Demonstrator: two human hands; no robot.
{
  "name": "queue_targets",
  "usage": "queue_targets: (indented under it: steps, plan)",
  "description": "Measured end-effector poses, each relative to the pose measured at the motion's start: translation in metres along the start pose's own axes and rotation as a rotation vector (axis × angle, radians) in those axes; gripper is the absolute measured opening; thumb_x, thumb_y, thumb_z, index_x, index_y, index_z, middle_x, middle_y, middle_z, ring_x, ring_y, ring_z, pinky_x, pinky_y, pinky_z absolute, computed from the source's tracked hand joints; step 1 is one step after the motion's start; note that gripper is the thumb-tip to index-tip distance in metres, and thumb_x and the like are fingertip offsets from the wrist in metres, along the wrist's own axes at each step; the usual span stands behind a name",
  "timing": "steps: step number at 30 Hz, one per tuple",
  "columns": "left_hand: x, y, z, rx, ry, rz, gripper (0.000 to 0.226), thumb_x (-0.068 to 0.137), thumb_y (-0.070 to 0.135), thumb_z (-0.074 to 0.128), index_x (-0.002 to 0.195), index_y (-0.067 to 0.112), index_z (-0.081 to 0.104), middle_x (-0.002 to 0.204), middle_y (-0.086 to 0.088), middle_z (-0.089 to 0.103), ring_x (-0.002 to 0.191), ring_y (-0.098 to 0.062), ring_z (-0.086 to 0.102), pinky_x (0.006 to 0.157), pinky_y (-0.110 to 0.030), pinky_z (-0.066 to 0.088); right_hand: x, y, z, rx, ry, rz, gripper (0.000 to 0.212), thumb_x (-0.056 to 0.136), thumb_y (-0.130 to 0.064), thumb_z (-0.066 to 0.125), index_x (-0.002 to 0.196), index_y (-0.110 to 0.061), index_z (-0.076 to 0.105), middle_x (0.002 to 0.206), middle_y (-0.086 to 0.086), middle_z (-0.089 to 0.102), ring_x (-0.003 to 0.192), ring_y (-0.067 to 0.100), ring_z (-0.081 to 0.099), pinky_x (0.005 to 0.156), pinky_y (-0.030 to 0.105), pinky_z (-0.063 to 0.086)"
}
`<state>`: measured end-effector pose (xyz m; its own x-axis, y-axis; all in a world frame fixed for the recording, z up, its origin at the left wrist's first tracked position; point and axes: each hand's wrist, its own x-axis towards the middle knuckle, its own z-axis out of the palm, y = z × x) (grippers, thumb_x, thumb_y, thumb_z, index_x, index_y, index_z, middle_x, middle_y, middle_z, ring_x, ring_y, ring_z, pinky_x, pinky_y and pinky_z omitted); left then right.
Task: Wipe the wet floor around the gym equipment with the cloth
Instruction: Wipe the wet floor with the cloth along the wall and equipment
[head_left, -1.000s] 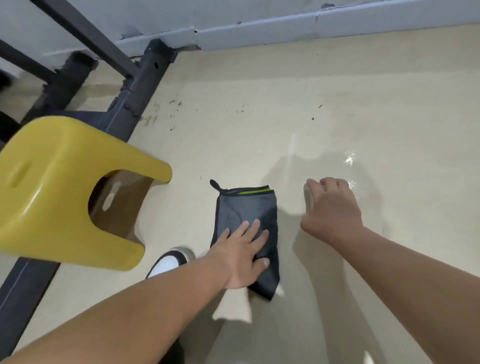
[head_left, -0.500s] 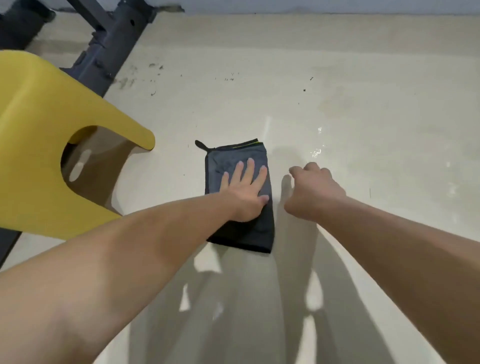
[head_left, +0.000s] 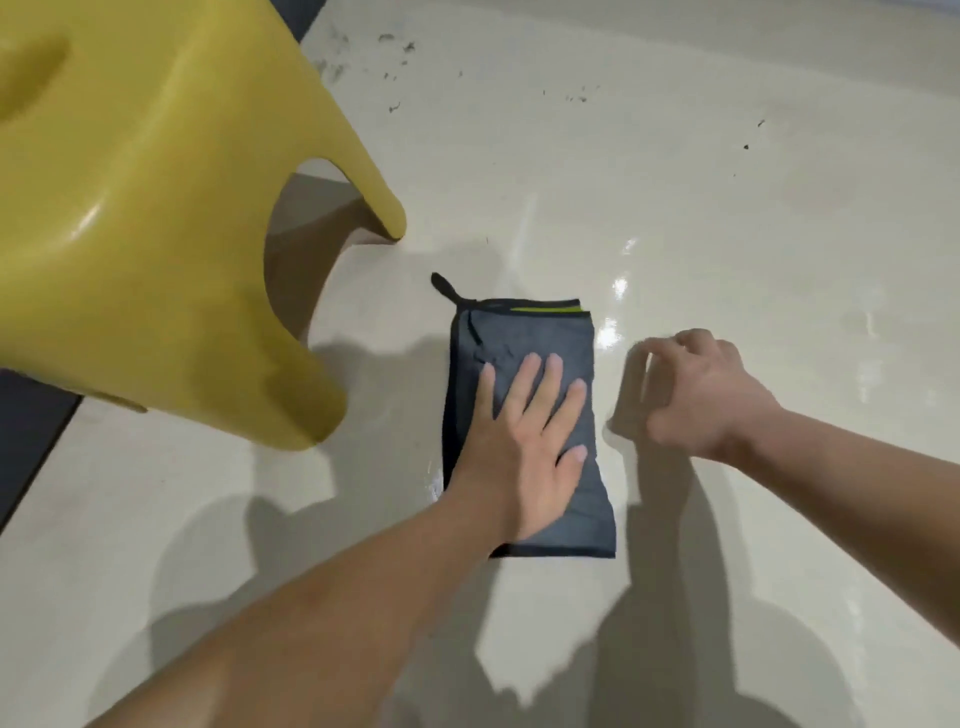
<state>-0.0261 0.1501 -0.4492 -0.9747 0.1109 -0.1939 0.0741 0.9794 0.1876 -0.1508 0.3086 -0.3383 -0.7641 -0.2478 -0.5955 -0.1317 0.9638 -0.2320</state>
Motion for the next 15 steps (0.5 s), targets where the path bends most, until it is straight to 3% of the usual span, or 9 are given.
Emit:
queue_targets:
  steps: [2,5,7,11,15]
  plan:
    - [-0.039,-0.007,0.009,-0.004,-0.033,0.096,0.070,0.106,0.052,0.031,0.167,0.021,0.020,0.176,-0.010,0.007,0.163,-0.031,-0.002,0.125,-0.067,0.002,0.004,-0.010,0.005,-0.038,-0.006,0.013,0.069,0.066,-0.048,0.066,0.133,-0.043,0.047,0.142,-0.003,0.038,0.138,0.024,0.028,0.101,0.045,0.044]
    - [-0.076,-0.035,0.008,0.024,-0.078,0.203,0.071,0.103,0.057,0.038,0.165,0.025,0.028,0.176,-0.009,0.013,0.163,-0.029,0.004,0.127,-0.064,0.005,0.009,-0.019,0.013,-0.111,-0.008,0.043,0.079,0.063,-0.049,0.061,0.139,-0.034,0.042,0.140,0.003,0.035,0.134,0.029,0.028,0.091,0.043,0.044]
    - [-0.081,-0.063,0.000,0.083,-0.122,0.203,0.073,0.103,0.063,0.029,0.167,0.030,0.019,0.177,-0.011,-0.001,0.162,-0.026,-0.009,0.128,-0.062,-0.001,0.013,-0.023,0.017,-0.118,0.018,0.056,0.080,0.067,-0.047,0.066,0.141,-0.030,0.040,0.138,0.004,0.034,0.133,0.030,0.028,0.087,0.040,0.044]
    - [-0.051,-0.102,-0.019,0.099,-0.138,-0.044,0.075,0.099,0.069,0.009,0.166,0.039,-0.010,0.170,-0.012,-0.033,0.154,-0.025,-0.036,0.125,-0.061,-0.013,0.013,-0.016,0.026,-0.028,0.060,0.022,0.074,0.078,-0.037,0.069,0.145,-0.035,0.037,0.143,0.005,0.032,0.138,0.032,0.027,0.094,0.040,0.042]
    - [-0.016,-0.084,-0.023,0.095,-0.117,-0.245,0.072,0.102,0.067,0.007,0.163,0.039,-0.018,0.168,-0.019,-0.033,0.155,-0.032,-0.033,0.123,-0.065,-0.014,0.001,0.006,0.021,0.092,0.094,-0.047,0.076,0.085,-0.039,0.066,0.154,-0.030,0.033,0.148,0.003,0.036,0.139,0.028,0.040,0.107,0.043,0.045]
